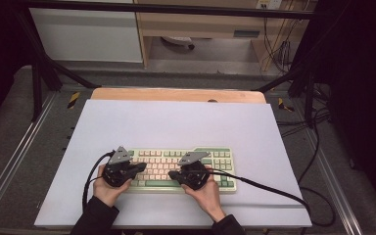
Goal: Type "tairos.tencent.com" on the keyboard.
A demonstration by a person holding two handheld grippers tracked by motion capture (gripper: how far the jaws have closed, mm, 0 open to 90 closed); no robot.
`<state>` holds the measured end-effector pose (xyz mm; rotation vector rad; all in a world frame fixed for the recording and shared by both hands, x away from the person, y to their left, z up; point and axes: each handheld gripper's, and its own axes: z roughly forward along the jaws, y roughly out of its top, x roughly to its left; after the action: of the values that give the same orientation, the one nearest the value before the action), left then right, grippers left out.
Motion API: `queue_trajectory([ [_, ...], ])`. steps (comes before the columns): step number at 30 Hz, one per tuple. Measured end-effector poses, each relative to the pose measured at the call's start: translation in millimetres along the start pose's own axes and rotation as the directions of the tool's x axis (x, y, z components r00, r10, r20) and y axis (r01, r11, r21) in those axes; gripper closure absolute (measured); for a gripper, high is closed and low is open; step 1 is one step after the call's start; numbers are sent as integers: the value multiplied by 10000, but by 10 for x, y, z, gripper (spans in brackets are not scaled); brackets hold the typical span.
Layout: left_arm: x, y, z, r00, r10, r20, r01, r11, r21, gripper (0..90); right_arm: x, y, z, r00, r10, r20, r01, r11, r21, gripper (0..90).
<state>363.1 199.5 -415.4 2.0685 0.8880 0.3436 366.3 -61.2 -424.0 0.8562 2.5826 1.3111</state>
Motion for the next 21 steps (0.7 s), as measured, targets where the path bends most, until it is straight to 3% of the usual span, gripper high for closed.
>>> queue_trajectory([
  [21, -138, 104, 72, 9996, 256, -66, -257, 9997, -38, 900, -187, -83, -278, 9983, 423, 413, -414, 9989, -234, 900],
])
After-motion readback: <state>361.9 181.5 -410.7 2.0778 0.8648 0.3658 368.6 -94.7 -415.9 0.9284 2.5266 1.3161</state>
